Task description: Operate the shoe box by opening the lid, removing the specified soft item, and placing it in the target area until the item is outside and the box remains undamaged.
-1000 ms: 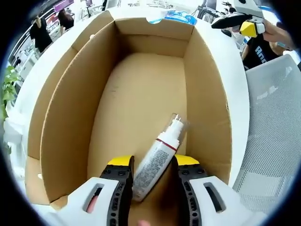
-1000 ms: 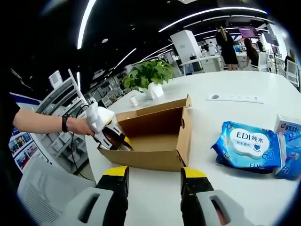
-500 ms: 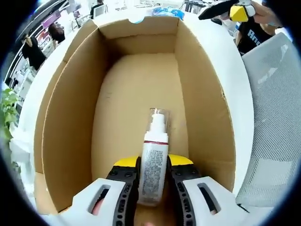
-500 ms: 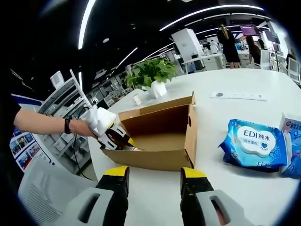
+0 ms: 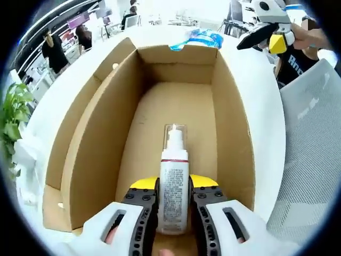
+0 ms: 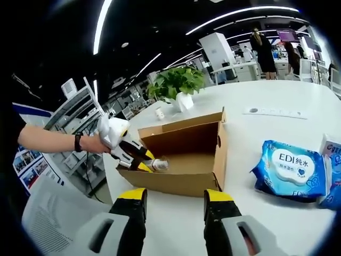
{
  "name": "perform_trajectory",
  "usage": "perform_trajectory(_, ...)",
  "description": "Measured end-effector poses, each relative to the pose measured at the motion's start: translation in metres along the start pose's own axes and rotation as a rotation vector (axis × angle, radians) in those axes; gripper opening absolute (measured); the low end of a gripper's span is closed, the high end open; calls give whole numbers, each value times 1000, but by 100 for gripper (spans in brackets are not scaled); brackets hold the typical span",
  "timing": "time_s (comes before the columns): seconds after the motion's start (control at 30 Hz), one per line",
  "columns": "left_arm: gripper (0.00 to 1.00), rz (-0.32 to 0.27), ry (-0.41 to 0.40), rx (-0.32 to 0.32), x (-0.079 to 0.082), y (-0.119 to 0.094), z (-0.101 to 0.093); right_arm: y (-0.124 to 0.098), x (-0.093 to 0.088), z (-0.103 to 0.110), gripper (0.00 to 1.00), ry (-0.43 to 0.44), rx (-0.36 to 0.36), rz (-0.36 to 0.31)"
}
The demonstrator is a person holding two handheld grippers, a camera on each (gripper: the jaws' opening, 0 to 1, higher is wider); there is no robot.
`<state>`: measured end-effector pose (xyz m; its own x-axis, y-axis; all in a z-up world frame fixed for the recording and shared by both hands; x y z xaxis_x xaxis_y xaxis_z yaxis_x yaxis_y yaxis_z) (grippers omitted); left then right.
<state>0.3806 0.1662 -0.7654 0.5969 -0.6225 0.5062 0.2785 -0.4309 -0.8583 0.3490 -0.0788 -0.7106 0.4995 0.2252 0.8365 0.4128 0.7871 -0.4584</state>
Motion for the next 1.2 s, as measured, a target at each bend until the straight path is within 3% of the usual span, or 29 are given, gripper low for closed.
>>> perform_trajectory(0.63,20,-102,101,-33,44,-26,-17,12,21,8,40,-66,41,-14)
perform_trajectory(1.2,20,-145,206,-104,67,-32,-52,16,32,16,40,-260,82,24)
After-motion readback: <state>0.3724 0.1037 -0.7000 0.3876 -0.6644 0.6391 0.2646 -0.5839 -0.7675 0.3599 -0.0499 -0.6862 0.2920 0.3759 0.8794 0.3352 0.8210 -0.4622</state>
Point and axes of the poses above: the point that each gripper's makers call its tool centre point, and the gripper's own axes: y roughly forward along the fingers, z roughly to its left, x roughly out of its top, the point moved 5 cm from there along -y, roughly backward along the fingers, and after that the axes turned 10 degrees about -y, right-handed, at the moved point
